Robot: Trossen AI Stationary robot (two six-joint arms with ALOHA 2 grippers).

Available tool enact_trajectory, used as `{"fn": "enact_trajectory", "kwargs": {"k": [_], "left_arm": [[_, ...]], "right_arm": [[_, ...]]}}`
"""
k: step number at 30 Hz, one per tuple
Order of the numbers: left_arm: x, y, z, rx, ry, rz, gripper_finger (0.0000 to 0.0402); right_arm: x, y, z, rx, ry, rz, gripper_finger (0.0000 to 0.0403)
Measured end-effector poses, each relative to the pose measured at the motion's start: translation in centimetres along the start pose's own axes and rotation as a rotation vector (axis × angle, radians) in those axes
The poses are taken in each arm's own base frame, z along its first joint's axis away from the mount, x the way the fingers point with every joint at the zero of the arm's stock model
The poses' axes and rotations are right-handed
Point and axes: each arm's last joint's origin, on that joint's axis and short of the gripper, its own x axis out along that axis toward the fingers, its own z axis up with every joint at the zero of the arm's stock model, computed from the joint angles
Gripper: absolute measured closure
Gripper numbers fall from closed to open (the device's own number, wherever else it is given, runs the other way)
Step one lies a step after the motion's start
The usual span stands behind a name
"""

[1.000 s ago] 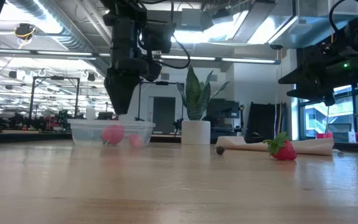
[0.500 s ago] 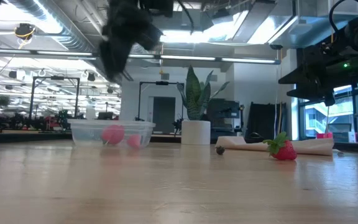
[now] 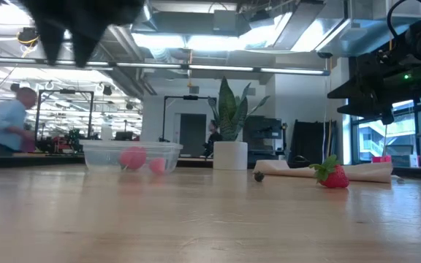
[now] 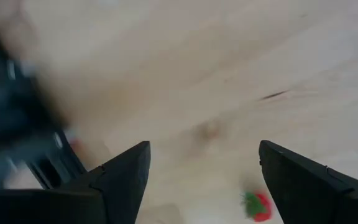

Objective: Pick and placing Produce into tupperware
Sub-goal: Put the red strawberry into the transparent container

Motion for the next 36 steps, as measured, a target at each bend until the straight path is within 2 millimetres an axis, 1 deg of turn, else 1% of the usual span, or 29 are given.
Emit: {"fn": "enact_trajectory", "kwargs": {"k": [3, 7, 11, 13, 15, 19, 22, 25, 32, 36], "left_arm": [[0.5, -0.3, -2.7, -0.198, 0.03, -0.007, 0.0112], [1.2, -1.7, -6.1, -0.372, 0.071, -0.158, 0.0112], [2.4, -2.7, -8.4, -0.484, 0.099, -0.273, 0.0111], [3.4, -2.7, -9.3, -0.524, 0.106, -0.267, 0.0111], [4.3, -2.7, -10.0, -0.524, 0.114, -0.242, 0.0111], [5.8, -3.5, -10.4, -0.519, 0.117, -0.201, 0.0111], [6.9, -4.6, -10.6, -0.523, 0.123, -0.217, 0.0111], [7.7, -5.3, -10.8, -0.514, 0.132, -0.218, 0.0111], [7.9, -5.2, -11.7, -0.487, 0.163, -0.197, 0.0111], [7.9, -5.2, -11.8, -0.484, 0.175, -0.187, 0.0111]], "right_arm": [[0.0, 0.0, 0.0, 0.004, 0.0, 0.0, 0.0106], [0.0, 0.0, 0.0, 0.005, 0.0, 0.001, 0.0106], [0.0, 0.0, 0.0, 0.006, 0.0, 0.0, 0.0106], [0.0, 0.0, 0.0, 0.007, 0.0, 0.0, 0.0106], [0.0, 0.0, 0.0, 0.007, 0.0, 0.0, 0.0106], [0.0, 0.0, 0.0, 0.015, 0.0, 0.001, 0.0106], [0.0, 0.0, 0.0, 0.04, 0.0, 0.0, 0.0106], [0.0, 0.0, 0.0, 0.052, 0.0, 0.0, 0.0106], [0.0, 0.0, 0.0, 0.052, 0.0, 0.0, 0.0106], [0.0, 0.0, 0.0, 0.052, 0.0, 0.0, 0.0106]]}}
